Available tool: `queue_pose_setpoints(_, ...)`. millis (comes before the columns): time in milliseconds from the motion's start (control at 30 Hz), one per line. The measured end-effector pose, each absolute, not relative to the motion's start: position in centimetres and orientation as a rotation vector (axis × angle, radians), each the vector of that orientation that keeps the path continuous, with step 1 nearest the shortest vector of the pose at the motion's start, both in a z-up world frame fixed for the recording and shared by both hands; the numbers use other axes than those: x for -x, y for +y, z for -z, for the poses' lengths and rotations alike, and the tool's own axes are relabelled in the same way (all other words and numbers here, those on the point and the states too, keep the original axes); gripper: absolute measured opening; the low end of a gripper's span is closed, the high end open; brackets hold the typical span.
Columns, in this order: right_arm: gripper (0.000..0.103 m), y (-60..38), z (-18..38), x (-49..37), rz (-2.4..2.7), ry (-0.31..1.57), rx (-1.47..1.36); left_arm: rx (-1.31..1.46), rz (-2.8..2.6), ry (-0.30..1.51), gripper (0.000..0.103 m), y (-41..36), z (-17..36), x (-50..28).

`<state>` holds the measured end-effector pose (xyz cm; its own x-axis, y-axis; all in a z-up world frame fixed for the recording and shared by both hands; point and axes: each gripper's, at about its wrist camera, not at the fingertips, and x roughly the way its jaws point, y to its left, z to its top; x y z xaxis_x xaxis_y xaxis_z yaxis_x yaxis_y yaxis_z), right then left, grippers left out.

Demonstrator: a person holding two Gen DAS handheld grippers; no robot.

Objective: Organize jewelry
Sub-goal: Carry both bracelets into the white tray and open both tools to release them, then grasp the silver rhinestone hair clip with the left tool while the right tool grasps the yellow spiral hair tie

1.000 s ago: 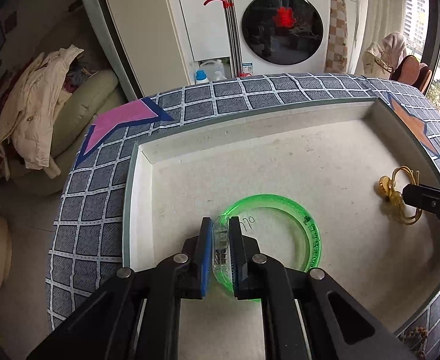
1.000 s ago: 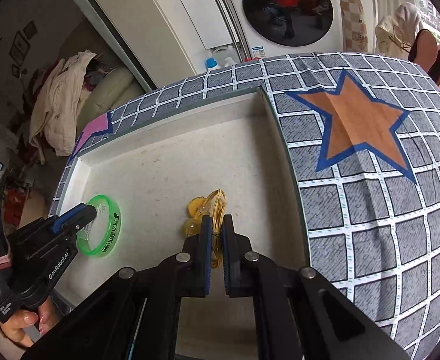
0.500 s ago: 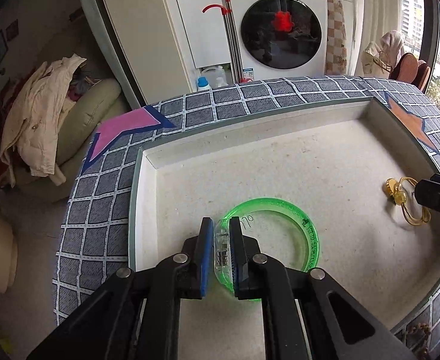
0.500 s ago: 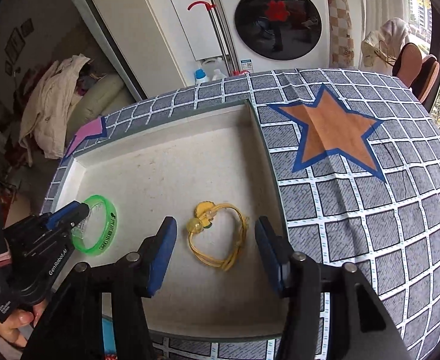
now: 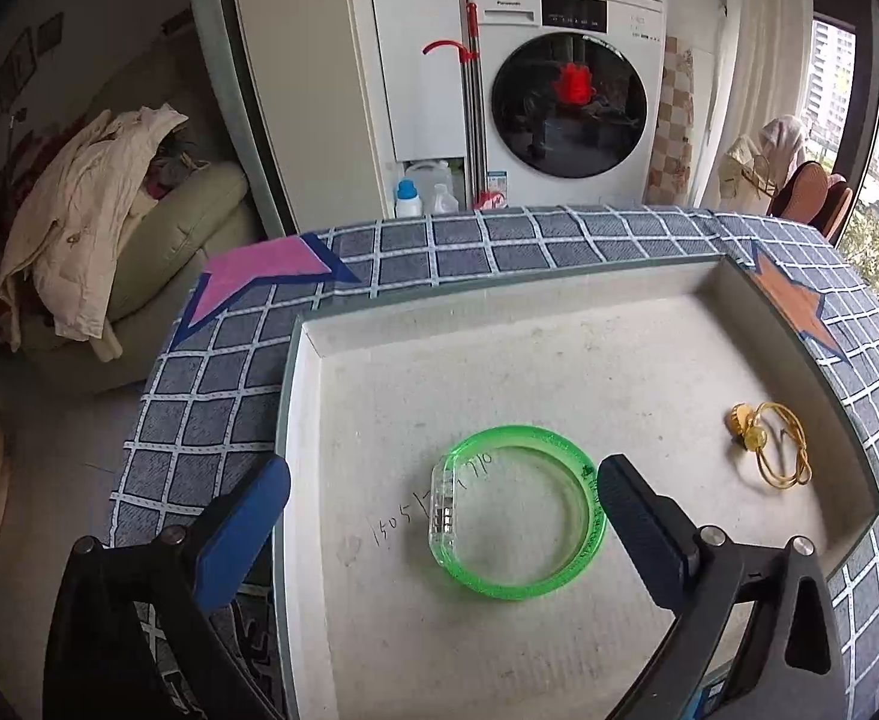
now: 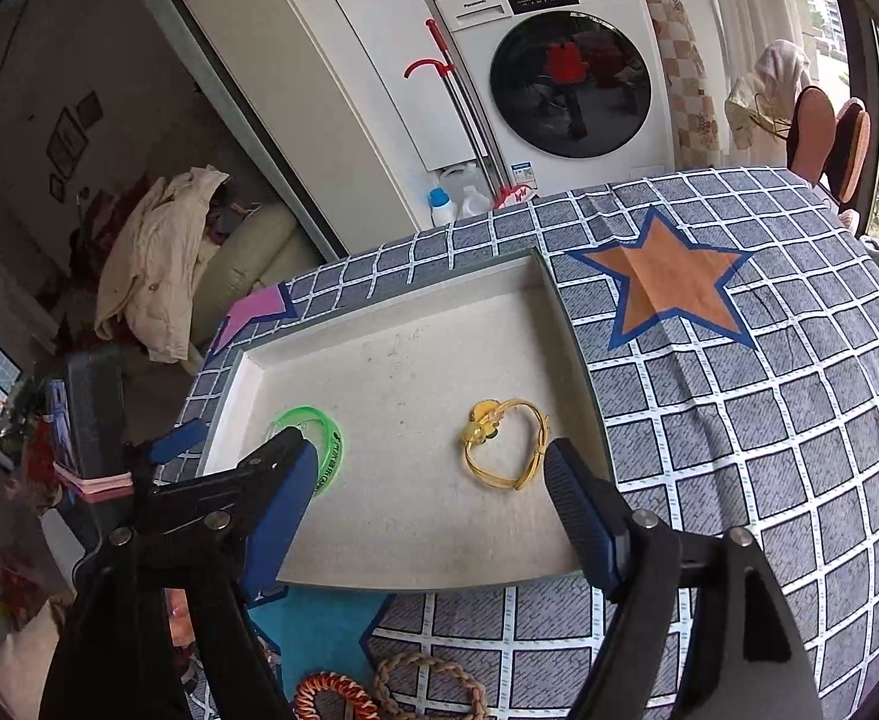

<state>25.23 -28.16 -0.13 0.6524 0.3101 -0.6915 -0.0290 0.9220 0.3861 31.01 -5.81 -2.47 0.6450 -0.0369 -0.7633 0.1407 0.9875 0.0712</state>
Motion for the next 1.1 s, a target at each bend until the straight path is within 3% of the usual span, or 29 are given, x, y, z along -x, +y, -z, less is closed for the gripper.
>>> queue_pose_setpoints(233, 0.088, -28.4, -2.1, -21.6, -0.191, 0.747, -0.381, -0.111, 0.129, 0.81, 0.103, -4.9, -0.4, -27.5)
queue_pose_setpoints(333, 0.103, -28.2, -3.7, -18.9, -0.178, 0.657, -0.349, -0.099, 0.155, 0.799, 0.103, -3.9, -1.5, -24.8)
queue_pose_setpoints(500, 0.103, -27.6, -6.0, -14.7, -0.194, 0.547, -0.343, -0.086, 0.194, 0.807, 0.103, -2.1, -2.0, -19.9)
queue_pose_setpoints(767, 0.103, -26.2, -4.8, -10.1, -0.226, 0.665, -0.358, -0.05, 0.14, 0.791, 0.103, 1.2, -0.9, -12.8)
queue_pose_setpoints(1100, 0.103, -25.2, 2.6, -3.6, -0.129, 0.89, -0.262, -0.093, 0.106, 0.874, 0.103, 2.6, 4.2, -8.1)
